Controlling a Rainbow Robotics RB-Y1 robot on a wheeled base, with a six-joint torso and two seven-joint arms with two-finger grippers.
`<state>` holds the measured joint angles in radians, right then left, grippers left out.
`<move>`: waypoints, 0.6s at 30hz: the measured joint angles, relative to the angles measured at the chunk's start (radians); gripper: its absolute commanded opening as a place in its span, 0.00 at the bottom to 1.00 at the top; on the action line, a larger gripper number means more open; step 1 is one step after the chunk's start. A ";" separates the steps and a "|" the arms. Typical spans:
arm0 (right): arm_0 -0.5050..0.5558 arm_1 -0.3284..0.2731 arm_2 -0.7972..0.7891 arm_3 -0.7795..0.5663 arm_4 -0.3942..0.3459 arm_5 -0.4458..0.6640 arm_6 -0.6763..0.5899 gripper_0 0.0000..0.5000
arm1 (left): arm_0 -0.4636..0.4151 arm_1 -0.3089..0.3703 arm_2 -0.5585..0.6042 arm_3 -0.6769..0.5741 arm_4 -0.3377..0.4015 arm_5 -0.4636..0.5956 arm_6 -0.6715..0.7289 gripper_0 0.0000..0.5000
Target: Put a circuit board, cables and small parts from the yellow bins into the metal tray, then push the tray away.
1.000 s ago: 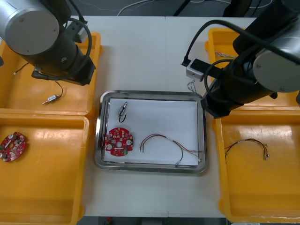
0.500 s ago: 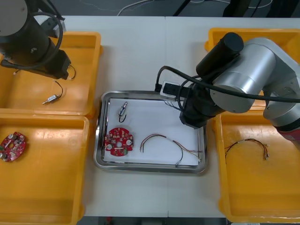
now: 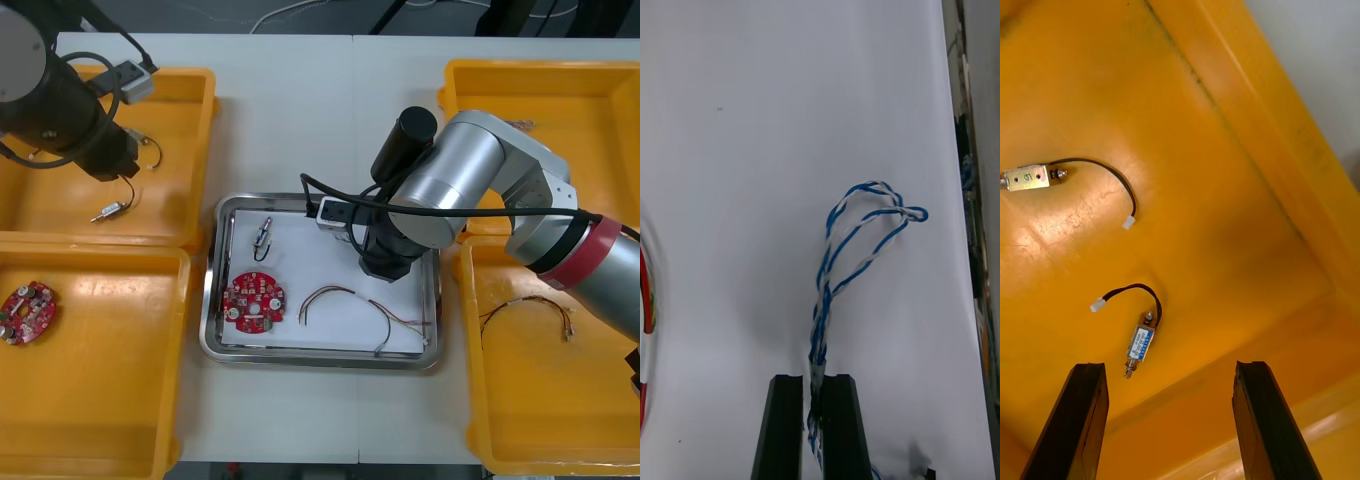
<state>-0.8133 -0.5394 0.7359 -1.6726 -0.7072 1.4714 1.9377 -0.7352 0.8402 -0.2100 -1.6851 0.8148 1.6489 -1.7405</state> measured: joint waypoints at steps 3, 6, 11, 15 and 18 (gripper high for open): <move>-0.003 0.011 0.001 0.002 0.000 0.000 0.000 0.88 | 0.039 0.012 0.006 0.000 0.011 -0.037 -0.001 0.97; -0.004 0.016 0.001 0.002 0.000 -0.001 0.000 1.00 | 0.068 0.019 0.016 0.000 0.023 -0.061 -0.001 0.97; -0.005 0.016 0.001 0.002 -0.002 -0.001 0.000 1.00 | 0.095 0.036 0.024 -0.002 0.043 -0.082 -0.002 0.97; -0.005 0.017 0.001 0.002 -0.008 -0.001 0.000 1.00 | 0.104 0.054 0.024 -0.002 0.064 -0.126 -0.012 0.97; -0.007 0.017 0.001 -0.004 -0.008 0.003 0.000 1.00 | 0.113 0.060 0.024 0.001 0.065 -0.157 -0.067 0.97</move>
<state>-0.8208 -0.5229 0.7368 -1.6769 -0.7154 1.4741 1.9381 -0.6224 0.9003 -0.1862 -1.6845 0.8798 1.4918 -1.8071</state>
